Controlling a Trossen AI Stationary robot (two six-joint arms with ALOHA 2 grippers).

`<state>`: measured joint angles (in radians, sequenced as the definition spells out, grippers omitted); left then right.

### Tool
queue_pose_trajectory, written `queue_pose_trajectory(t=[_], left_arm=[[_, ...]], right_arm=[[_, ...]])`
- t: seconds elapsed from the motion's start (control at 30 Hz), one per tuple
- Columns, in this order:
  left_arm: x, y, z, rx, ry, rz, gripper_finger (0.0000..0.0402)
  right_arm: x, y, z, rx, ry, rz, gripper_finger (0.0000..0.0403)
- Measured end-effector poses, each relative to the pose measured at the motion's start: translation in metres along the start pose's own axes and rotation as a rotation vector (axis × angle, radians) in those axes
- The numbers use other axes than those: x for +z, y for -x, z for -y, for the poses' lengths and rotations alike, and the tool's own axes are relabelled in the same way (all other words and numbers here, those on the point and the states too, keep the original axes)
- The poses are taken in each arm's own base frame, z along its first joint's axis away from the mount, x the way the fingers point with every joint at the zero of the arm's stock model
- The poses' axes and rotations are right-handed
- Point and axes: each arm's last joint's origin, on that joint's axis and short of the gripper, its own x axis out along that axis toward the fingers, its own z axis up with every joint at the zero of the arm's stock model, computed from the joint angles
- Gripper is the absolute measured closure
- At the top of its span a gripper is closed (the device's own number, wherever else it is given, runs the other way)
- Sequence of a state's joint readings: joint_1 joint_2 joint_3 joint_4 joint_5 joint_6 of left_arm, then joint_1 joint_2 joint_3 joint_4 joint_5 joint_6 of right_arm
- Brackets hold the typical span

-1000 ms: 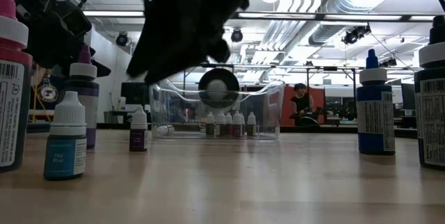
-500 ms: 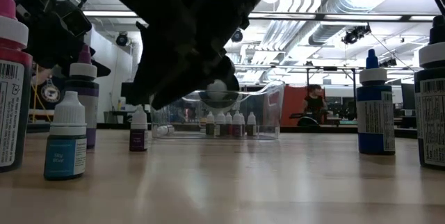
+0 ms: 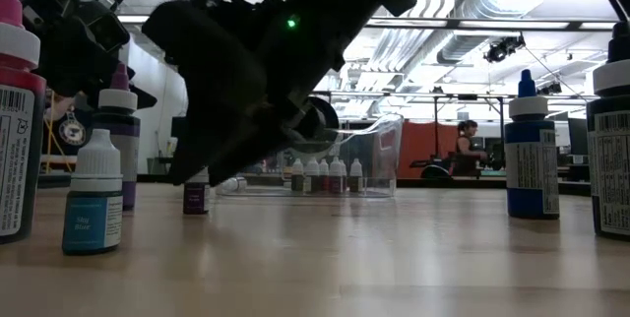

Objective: Pick & Place food coloring
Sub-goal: Put the small purple food coloring bottle into the transparent bin

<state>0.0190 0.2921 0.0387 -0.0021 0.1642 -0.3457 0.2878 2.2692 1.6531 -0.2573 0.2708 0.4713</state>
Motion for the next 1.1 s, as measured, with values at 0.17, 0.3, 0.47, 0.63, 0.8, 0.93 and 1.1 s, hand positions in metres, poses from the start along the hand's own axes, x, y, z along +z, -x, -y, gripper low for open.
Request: queue_pose_trajectory(t=[0.17, 0.3, 0.47, 0.63, 0.8, 0.93, 1.1], left_arm=[[0.0, 0.0, 0.0, 0.0, 0.0, 0.0, 0.0167], [0.0, 0.0, 0.0, 0.0, 0.0, 0.0, 0.0167], [0.0, 0.0, 0.0, 0.0, 0.0, 0.0, 0.0167], [0.0001, 0.0, 0.0, 0.0, 0.0, 0.001, 0.0167], [0.0001, 0.0, 0.0, 0.0, 0.0, 0.0, 0.0167], [0.0, 0.0, 0.0, 0.0, 0.0, 0.0, 0.0167], [0.0, 0.0, 0.0, 0.0, 0.0, 0.0, 0.0167]], right_arm=[[0.0018, -0.0003, 0.0005, -0.012, -0.001, 0.021, 0.0216], [0.0035, -0.0008, 0.0015, -0.005, -0.004, 0.03, 0.0232], [0.0035, -0.001, 0.0023, -0.009, -0.004, 0.028, 0.0257], [0.0034, -0.0009, 0.0022, -0.008, -0.004, 0.026, 0.0286], [0.002, -0.0011, 0.0027, -0.01, 0.0, 0.013, 0.0316], [0.0021, -0.0011, 0.0026, -0.01, 0.0, 0.013, 0.0331], [0.0023, -0.001, 0.0025, -0.01, 0.0, 0.014, 0.0334]])
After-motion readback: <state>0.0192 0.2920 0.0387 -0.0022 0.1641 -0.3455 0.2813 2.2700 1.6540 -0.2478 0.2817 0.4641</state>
